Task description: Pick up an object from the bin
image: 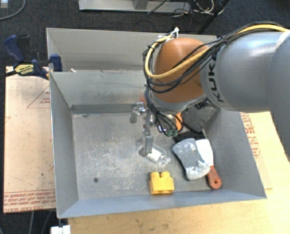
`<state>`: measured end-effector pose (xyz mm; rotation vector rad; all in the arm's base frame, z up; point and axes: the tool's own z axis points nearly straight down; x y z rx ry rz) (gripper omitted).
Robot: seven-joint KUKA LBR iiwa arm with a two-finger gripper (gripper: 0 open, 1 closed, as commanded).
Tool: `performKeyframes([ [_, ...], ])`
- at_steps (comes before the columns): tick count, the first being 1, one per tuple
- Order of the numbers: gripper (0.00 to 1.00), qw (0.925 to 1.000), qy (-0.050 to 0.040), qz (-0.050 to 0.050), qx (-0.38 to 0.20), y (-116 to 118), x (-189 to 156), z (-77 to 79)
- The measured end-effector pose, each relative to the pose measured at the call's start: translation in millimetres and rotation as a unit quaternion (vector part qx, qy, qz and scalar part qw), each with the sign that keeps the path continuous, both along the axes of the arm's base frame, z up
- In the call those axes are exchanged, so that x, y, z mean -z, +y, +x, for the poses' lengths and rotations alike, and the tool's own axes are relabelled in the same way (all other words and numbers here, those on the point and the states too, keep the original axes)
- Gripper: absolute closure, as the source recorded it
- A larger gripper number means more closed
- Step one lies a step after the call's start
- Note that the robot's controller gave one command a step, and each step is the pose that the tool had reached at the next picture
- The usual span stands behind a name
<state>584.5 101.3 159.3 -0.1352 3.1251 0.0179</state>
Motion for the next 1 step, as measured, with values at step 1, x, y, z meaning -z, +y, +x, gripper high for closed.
performKeyframes([
  [1,0.00,0.9996,-0.0001,-0.002,-0.027,-46.3,-6.4,-19.5],
])
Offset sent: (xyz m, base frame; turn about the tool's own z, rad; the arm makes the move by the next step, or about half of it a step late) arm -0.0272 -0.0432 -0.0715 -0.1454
